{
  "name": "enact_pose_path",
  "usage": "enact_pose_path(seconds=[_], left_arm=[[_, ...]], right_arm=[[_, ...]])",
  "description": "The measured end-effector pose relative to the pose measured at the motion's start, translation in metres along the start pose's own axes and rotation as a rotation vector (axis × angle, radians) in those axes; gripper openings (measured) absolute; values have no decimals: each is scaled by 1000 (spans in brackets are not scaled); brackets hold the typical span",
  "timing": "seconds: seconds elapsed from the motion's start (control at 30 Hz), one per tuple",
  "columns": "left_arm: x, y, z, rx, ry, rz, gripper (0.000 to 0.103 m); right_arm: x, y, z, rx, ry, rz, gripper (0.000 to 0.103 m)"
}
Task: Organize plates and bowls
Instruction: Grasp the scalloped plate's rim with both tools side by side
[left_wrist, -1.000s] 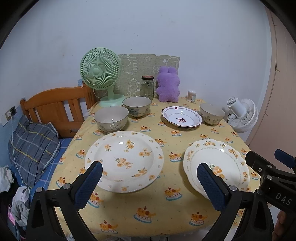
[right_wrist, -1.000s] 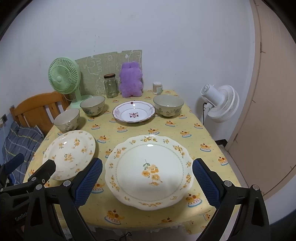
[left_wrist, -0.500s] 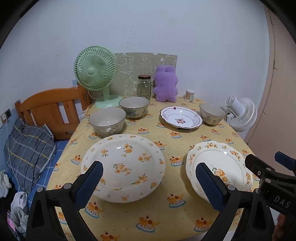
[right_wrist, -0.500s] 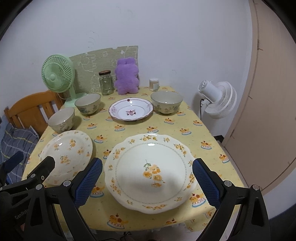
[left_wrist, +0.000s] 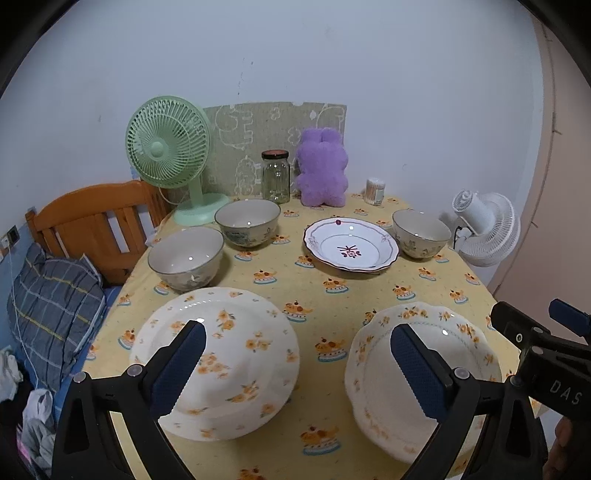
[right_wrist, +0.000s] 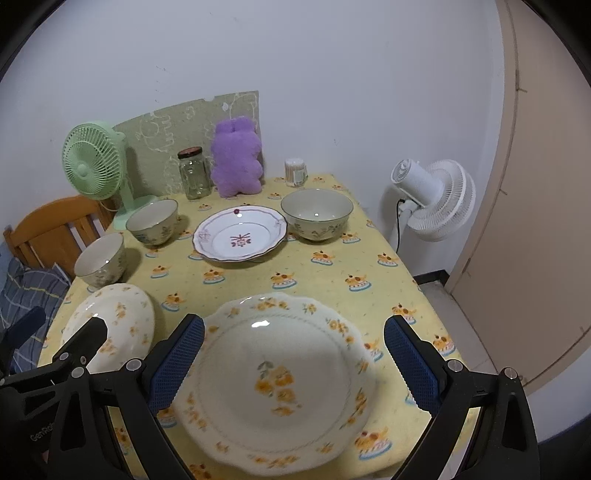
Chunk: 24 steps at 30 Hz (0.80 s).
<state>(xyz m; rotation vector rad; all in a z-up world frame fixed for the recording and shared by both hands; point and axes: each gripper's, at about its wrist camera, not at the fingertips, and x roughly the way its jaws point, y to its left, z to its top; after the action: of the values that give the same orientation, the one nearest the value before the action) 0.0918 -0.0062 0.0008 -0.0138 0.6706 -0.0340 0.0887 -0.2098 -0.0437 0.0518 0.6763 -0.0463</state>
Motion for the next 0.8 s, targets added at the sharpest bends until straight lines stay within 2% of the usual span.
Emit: enact_pose_path(seconds=[0.1,0.23,0.4,0.7,0.8], left_arm=[[14,-11,2,-29,32,16,94],[33,-25,6,-59,66,35,92],[57,-53,2,-48,129,44,91],[98,-78,-20,-74,286,75,84],[107,-78,-27,-91,333,97,78]], right_arm=[[17,-12,7,-16,24,20,99],[36,-27,14,-41,51,33,99],[62,-46,18,-56,99,52,96],[120,-63,5,-89,267,117,91],[133,-67,0,-89,316,131,90]])
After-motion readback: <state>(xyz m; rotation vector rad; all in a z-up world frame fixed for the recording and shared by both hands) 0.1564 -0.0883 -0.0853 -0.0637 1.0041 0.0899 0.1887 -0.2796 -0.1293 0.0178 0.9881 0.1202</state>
